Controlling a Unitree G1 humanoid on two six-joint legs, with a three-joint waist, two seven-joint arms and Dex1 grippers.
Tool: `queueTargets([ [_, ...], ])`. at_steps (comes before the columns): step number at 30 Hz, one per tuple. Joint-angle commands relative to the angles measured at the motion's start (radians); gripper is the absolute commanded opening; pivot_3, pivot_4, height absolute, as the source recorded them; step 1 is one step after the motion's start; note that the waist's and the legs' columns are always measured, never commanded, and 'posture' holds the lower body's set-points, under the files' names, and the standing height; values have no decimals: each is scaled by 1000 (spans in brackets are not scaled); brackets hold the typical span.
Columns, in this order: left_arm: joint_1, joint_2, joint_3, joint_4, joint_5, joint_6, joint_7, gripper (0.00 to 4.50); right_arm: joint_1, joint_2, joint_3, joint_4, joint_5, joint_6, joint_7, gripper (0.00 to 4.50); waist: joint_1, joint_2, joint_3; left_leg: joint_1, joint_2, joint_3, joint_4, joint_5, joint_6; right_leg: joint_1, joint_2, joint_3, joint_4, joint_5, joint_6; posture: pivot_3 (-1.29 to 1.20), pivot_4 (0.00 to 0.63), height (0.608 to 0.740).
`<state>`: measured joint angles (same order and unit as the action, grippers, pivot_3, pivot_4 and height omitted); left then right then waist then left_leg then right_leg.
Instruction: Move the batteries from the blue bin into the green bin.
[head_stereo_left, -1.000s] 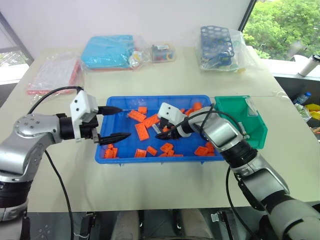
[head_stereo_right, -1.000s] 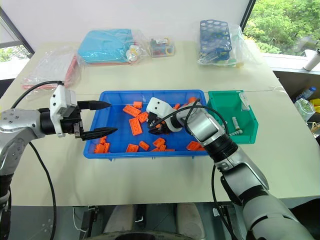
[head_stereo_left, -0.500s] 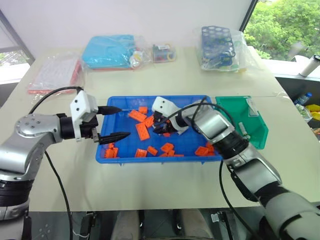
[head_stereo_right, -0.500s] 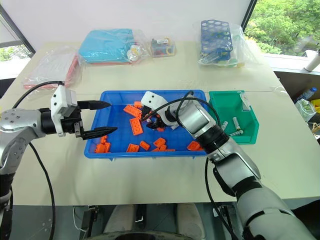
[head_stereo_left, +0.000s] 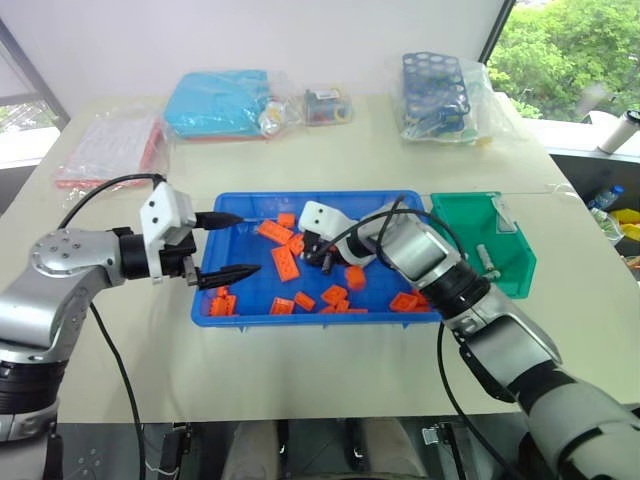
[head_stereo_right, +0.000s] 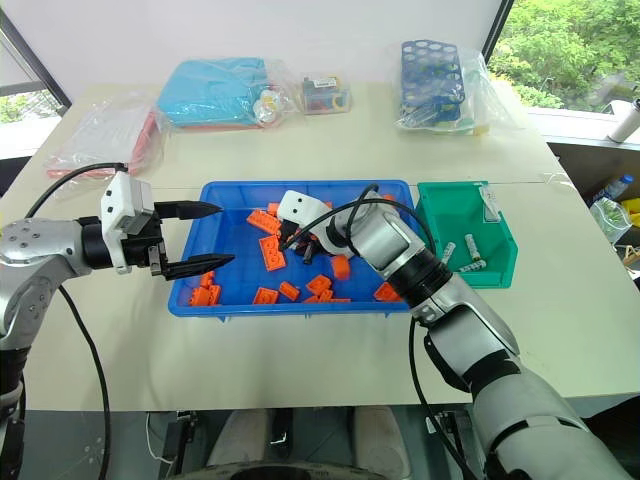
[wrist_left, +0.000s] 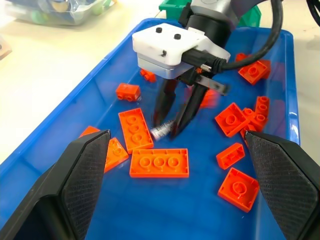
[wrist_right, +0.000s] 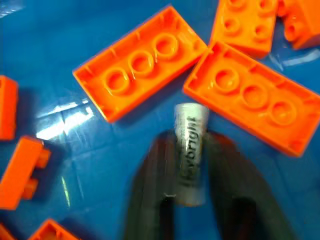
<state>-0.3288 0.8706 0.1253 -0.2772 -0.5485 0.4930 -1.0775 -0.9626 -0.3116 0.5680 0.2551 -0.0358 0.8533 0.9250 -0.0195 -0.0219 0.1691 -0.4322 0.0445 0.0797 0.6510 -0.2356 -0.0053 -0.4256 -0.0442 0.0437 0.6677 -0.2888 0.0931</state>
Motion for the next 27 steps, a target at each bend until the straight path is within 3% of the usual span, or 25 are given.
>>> queueTargets([
  [1,-11,5,20,-9,1,-16,3,4500,4,6,-7,-11,-3,10,-2,34,0,0,0,0,0,0,0,0,0,0,0,0,0,0,0,0,150,739],
  [10,-34,0,6,2,-6,-8,-7,4500,21,-80,-127,-194,66,88,17,34,3,0,0,0,0,0,0,0,0,0,0,0,0,0,0,0,150,739],
  [16,-46,-10,-6,-5,-21,10,-12,4500,27,-262,-430,-382,218,314,25,34,9,0,0,-1,0,0,0,0,0,-1,-1,0,-1,0,0,0,150,739],
  [22,-68,-31,-37,15,-15,7,-22,4500,174,-596,-612,-379,233,339,18,34,10,0,0,-2,-1,0,-1,0,0,0,-1,0,-2,0,0,0,150,739],
  [27,-106,-48,-65,51,-1,-3,-42,4500,309,-663,-658,-425,247,331,-31,34,-9,0,0,0,-1,0,-1,0,0,0,1,1,-2,0,0,0,150,739],
])
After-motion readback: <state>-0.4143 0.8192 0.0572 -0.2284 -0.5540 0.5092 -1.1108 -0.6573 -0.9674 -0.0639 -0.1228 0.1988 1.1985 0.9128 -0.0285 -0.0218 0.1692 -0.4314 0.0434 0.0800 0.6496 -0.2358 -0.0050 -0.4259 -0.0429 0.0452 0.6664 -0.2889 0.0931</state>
